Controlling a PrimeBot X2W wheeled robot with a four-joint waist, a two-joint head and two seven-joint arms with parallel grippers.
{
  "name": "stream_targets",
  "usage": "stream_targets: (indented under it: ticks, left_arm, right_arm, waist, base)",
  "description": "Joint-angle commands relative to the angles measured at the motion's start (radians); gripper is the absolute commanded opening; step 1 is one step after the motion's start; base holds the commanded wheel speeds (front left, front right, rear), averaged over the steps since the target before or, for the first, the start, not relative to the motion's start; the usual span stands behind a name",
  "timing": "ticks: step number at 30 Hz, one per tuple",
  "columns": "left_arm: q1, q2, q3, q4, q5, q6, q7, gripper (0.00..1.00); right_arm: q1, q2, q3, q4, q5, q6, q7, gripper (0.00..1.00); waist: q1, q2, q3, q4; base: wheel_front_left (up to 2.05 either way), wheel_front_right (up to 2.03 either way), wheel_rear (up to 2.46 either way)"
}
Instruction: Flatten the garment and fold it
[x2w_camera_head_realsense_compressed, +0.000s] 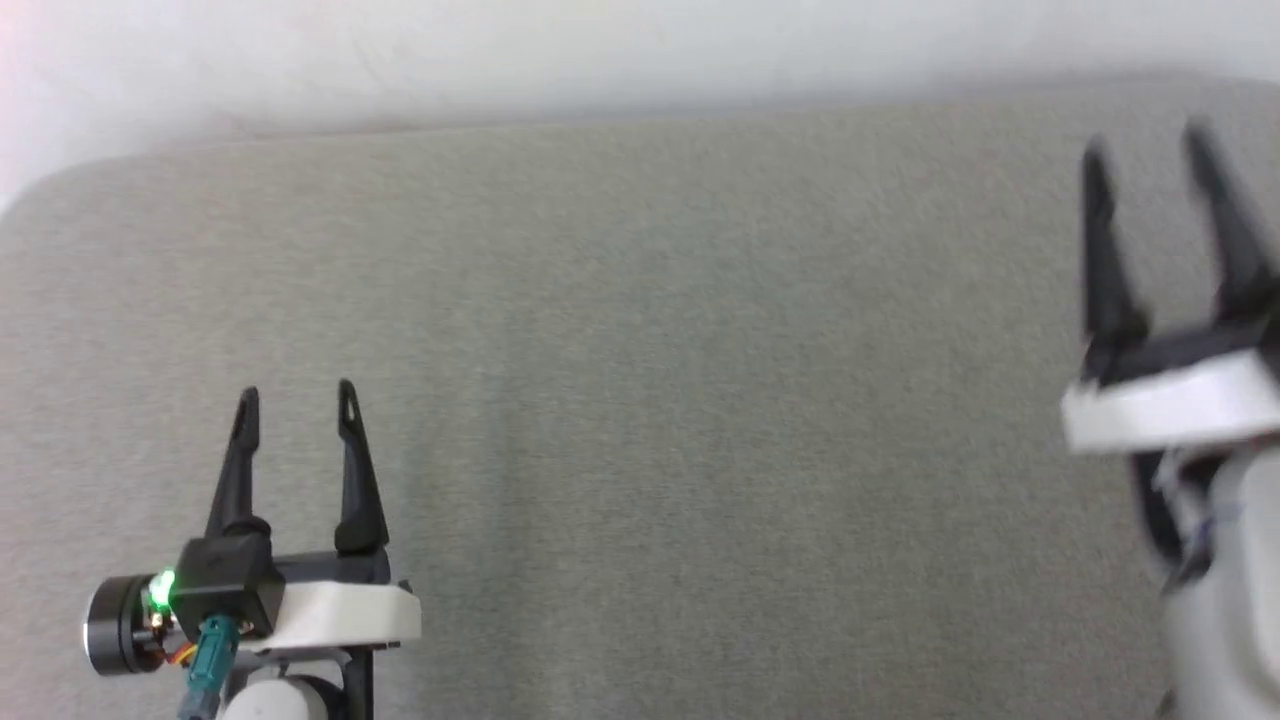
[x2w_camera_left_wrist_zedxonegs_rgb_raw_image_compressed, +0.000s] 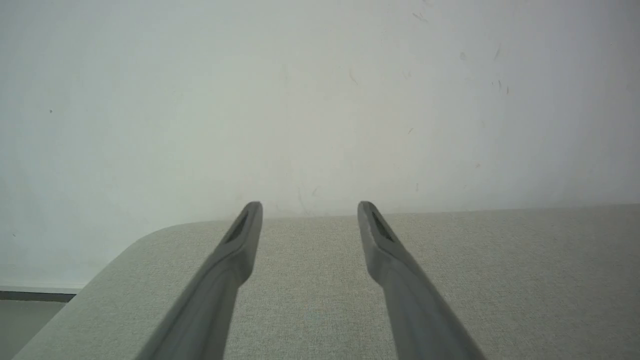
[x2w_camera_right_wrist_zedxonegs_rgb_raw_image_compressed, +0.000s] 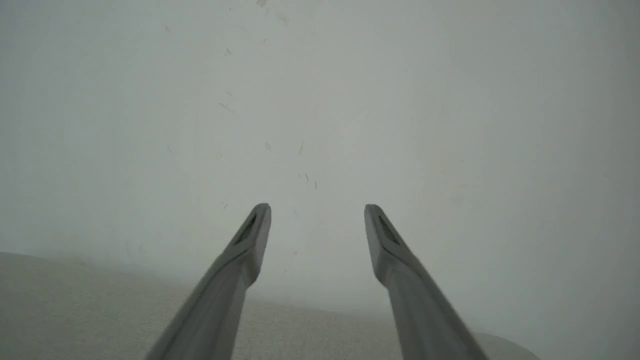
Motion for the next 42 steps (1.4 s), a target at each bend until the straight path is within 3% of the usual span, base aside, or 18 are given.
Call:
stream_targets:
  ticks: [1,8,21,22,42]
  left_arm:
    - [0.016,-0.004,0.003,0.006,-0.002,-0.011,-0.005,1.0]
    - [0.053,-0.015,0.003,0.038,0.0,-0.025,-0.005,1.0]
    - [0.09,-0.027,-0.014,0.121,-0.009,-0.064,-0.005,1.0]
    - [0.082,-0.026,-0.012,0.121,-0.005,-0.06,0.0,0.0]
    - [0.074,-0.028,-0.01,0.118,-0.001,-0.068,0.033,0.0]
  right_arm:
    - [0.06,0.028,-0.003,-0.007,0.022,-0.002,-0.005,1.0]
    - [0.293,0.109,-0.025,-0.055,0.047,-0.002,-0.005,1.0]
    - [0.461,0.135,-0.046,-0.12,0.07,-0.002,-0.005,1.0]
    - [0.456,0.131,-0.043,-0.116,0.067,0.0,0.0,0.0]
    - [0.447,0.131,-0.032,-0.113,0.047,0.0,0.033,0.0]
  waist:
    - [0.0002,0.0,-0.058,0.056]
    - [0.0002,0.0,-0.108,0.076]
    - [0.0002,0.0,-0.161,0.09]
    - [0.0002,0.0,-0.159,0.088]
    - [0.0003,0.0,-0.164,0.084]
  base:
    - [0.0,0.0,0.0]
    - [0.0,0.0,0.0]
    - [0.0,0.0,0.0]
    - [0.0,0.0,0.0]
    - [0.0,0.0,0.0]
